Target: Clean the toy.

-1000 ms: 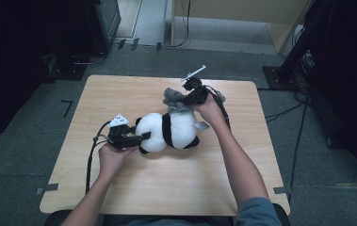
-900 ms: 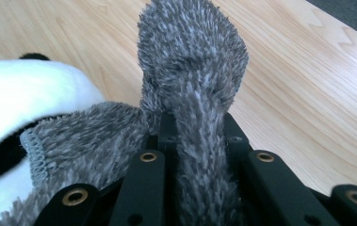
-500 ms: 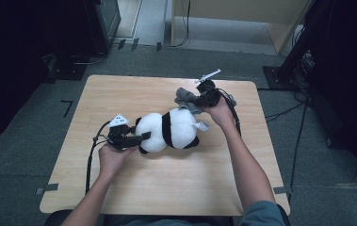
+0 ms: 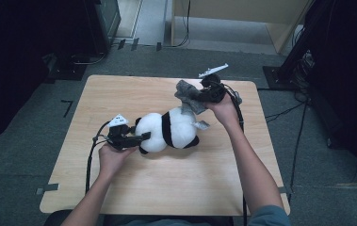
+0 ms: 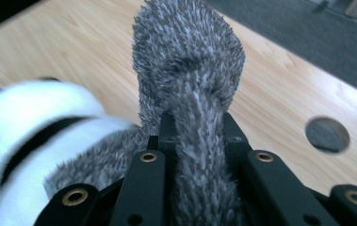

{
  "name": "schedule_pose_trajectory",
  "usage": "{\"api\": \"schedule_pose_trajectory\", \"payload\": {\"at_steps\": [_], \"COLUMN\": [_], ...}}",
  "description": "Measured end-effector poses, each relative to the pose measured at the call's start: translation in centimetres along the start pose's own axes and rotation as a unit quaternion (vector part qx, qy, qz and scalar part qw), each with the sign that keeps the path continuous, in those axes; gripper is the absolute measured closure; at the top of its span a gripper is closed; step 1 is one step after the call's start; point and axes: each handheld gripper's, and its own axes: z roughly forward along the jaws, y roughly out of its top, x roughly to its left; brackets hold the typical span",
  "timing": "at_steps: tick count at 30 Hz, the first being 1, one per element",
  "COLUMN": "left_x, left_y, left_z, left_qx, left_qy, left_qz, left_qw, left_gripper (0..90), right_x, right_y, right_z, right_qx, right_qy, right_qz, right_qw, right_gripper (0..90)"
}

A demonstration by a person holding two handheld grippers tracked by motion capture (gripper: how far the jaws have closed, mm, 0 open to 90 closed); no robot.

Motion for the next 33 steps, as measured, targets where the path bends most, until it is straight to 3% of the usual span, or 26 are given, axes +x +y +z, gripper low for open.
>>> {"api": "schedule_pose_trajectory", "payload": {"at_steps": [7,17,22,28,33], "left_x": [0.2,0.2,0.1,0.2,0.2], "left_y": [-0.1,-0.2,-0.2,-0.3,-0.3], "left_z": [0.0,0.1,0.1,0.0,0.0], "left_qx": [-0.004,-0.008,-0.009,-0.011,-0.01], "left_qy": [0.0,-0.001,0.001,-0.002,-0.001], "left_qz": [0.002,0.0,0.0,-0.002,-0.005], "left_qw": [1.0,1.0,1.0,0.9999,0.9999], "left_gripper": [29.0,28.0,28.2,27.1,25.3], "right_x": [3.4,8.4,10.6,12.3,13.0], "right_y": [1.7,3.4,3.5,2.8,1.9], "right_z": [-0.8,-0.1,2.0,5.1,6.8], "right_qx": [-0.01,-0.022,-0.013,0.004,0.025], "right_qy": [0.02,0.065,0.086,0.107,0.1], "right_qz": [-0.022,-0.057,-0.069,-0.064,-0.07], "right_qw": [0.9995,0.996,0.9938,0.9922,0.9922], "right_gripper": [77.0,77.0,76.8,76.7,76.2]}}
